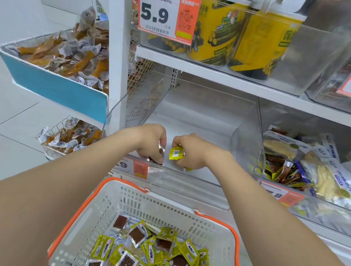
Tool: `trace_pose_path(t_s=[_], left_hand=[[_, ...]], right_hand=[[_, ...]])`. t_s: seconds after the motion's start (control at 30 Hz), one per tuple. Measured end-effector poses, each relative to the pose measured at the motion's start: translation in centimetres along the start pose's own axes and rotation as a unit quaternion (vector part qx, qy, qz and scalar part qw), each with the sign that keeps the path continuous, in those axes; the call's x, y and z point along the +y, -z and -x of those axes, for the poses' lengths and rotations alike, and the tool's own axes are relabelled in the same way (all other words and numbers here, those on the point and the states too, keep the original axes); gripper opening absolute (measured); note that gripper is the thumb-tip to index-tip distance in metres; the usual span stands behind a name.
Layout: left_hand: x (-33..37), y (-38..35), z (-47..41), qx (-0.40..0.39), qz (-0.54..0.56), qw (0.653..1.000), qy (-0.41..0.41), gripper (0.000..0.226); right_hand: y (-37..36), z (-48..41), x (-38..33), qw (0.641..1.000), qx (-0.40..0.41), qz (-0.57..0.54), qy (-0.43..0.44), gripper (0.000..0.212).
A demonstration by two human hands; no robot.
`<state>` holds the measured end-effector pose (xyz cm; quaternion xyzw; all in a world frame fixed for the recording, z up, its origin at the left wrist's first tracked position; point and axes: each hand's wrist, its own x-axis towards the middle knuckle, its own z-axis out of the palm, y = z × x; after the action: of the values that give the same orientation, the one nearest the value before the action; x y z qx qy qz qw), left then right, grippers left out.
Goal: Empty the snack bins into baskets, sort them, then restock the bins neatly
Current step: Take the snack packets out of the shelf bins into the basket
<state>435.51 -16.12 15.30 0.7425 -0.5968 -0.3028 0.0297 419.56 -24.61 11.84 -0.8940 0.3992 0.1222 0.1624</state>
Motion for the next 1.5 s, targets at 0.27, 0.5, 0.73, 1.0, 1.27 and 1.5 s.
trace_pose_path(t_s=[0.27,0.5,0.73,1.0,1.27,1.5], left_hand=[[0.6,0.0,1.8,0.155,0.221,0.962,-0.040,0.019],[1.8,1.0,5.9,0.249,0.192,0.944,-0.104,0.032],[3.9,0.3,11.7,0.002,0.129,0.973,-0.194,0.035],[5.7,-6.4,11.7,-0.118,-0.096,0.972,-0.180,0.038],[9.6,-8.7,12.4,0.194,-0.070,0.941,-0.268,0.007],[15.2,-16.6,12.7,0.057,0.175,0.937,-0.296,0.008]], right_hand=[[0.5,2.6,1.2,0.977,0.150,-0.090,-0.121,0.043],[3.8,8.8,-0.9,0.832,0.305,-0.462,-0.040,0.042],[2.4,18.4,-2.1,0.937,0.084,-0.331,0.069,0.042],[-5.9,21.5,-0.9,0.991,-0.057,-0.104,-0.062,0.058],[-2.1,26.7,2.3,0.982,0.058,-0.181,-0.009,0.072],[-0.5,32.3,7.9,0.834,0.301,-0.428,-0.173,0.014]])
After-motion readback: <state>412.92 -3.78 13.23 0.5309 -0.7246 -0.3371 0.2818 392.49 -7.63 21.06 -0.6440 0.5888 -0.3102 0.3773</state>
